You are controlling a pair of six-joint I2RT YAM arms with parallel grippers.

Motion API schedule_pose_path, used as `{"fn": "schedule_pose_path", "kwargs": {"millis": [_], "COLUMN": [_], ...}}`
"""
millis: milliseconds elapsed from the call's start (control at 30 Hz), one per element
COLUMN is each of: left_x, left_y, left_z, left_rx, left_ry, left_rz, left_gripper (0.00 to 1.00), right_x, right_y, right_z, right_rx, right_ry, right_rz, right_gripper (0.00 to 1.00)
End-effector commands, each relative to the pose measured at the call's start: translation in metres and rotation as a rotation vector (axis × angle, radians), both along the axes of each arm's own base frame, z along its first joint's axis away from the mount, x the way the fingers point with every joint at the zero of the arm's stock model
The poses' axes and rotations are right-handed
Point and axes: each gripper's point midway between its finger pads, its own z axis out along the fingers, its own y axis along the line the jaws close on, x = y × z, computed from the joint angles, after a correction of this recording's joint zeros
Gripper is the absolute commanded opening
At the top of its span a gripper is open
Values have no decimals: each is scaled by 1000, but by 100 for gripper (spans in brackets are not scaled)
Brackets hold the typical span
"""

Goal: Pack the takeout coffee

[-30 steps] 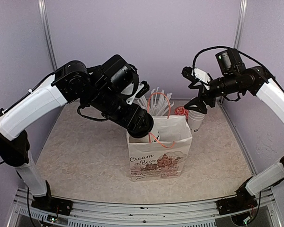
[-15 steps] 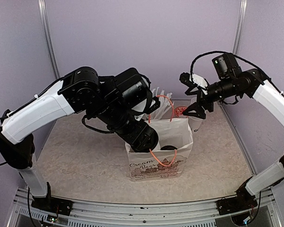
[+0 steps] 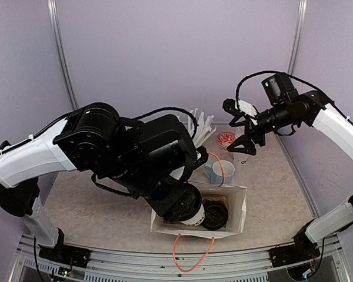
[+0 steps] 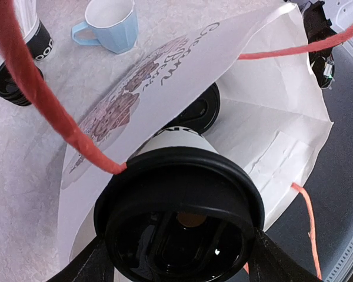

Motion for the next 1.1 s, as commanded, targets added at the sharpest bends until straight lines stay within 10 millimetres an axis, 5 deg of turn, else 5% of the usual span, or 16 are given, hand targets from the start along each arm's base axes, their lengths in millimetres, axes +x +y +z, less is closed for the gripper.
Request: {"fn": "schedule_pose_path", "kwargs": {"millis": [0, 400, 833, 1067], "left_x": [-6, -26, -12, -5], "left_y": [-13, -17, 25, 25], "left_z": [2, 5, -23, -31], "left_rx": [1, 61, 152, 204], "left_ry": [-72, -334, -351, -424], "left_rz": [2, -95, -17, -28], "left_gripper": [48, 47, 44, 43], "right_x": [-8, -11, -8, -7], "right_y": [-1, 4, 10, 14], "right_z": [4, -8, -32, -44], "right_rx": [26, 33, 21, 17], "right_ry": [9, 67, 118, 146], "right_rz": [17, 39, 51, 72], "right_gripper": [99, 99, 100, 99]}}
